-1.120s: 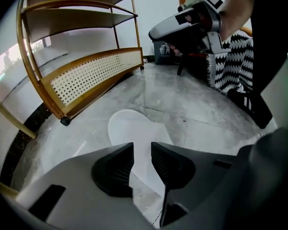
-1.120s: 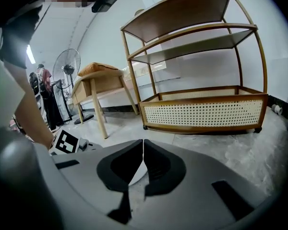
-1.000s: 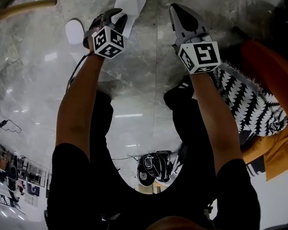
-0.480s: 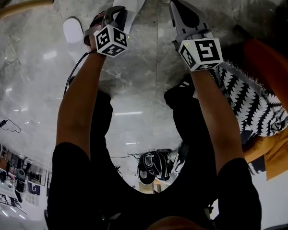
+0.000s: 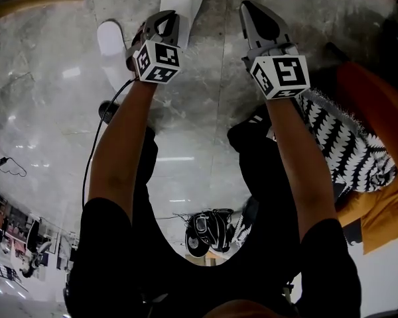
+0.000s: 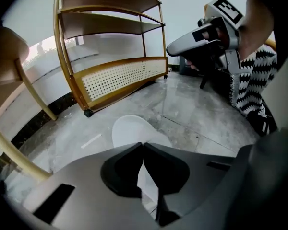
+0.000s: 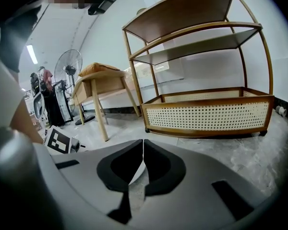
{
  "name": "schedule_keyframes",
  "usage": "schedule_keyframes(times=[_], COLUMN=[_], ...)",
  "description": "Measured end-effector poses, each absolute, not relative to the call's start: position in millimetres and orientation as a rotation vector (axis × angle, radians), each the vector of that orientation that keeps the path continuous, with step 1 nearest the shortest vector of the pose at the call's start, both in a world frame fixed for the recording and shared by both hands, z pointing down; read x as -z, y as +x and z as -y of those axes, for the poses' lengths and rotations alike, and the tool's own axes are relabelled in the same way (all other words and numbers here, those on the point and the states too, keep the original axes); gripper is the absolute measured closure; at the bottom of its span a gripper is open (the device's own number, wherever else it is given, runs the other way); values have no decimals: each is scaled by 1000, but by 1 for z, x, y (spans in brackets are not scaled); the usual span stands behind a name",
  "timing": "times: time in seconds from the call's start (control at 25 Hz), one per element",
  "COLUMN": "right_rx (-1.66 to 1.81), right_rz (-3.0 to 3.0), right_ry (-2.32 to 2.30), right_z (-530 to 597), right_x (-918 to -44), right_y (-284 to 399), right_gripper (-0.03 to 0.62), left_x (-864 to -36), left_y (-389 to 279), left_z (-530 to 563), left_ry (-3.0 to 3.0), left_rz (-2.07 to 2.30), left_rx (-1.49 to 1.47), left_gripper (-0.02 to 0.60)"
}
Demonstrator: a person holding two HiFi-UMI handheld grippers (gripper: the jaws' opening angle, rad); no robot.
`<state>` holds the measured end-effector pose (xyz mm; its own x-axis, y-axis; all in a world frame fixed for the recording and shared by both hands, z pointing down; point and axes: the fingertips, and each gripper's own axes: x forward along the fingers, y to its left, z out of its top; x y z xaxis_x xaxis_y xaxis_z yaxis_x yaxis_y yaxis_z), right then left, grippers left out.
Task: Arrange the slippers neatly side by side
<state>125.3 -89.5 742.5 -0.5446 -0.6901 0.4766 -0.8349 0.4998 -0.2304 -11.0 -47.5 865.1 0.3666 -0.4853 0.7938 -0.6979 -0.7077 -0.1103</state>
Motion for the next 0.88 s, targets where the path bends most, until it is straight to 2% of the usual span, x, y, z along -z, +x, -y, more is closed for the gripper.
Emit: schedule_keyframes(times=[0.24,0.56,0.6,0.68,0.88], right_rx=[-619,-626,-627,-632,-624], right_rz=[2434,2426,2422,2413,2403], right_ry=[1288,1275,1277,1277,1252], right_z=[92,84,83,81,79], right_x=[-741,-746,-747,-747,-738], right_y=[122,117,118,119,118], right_gripper=[562,562,562,562,562], left_x=[-875,-897,-897,-897,-883], left_y=[-25,-36,-35,-34,-36], left_z=[36,22,22,20,15], left_ry=[2261,2210,2206,2196,2195], left_rz=[1134,1120,1123,1128,1139], left_rx=[-1201,-1288,-1286,-1275,-1260], left_gripper=[561,558,546,478,476])
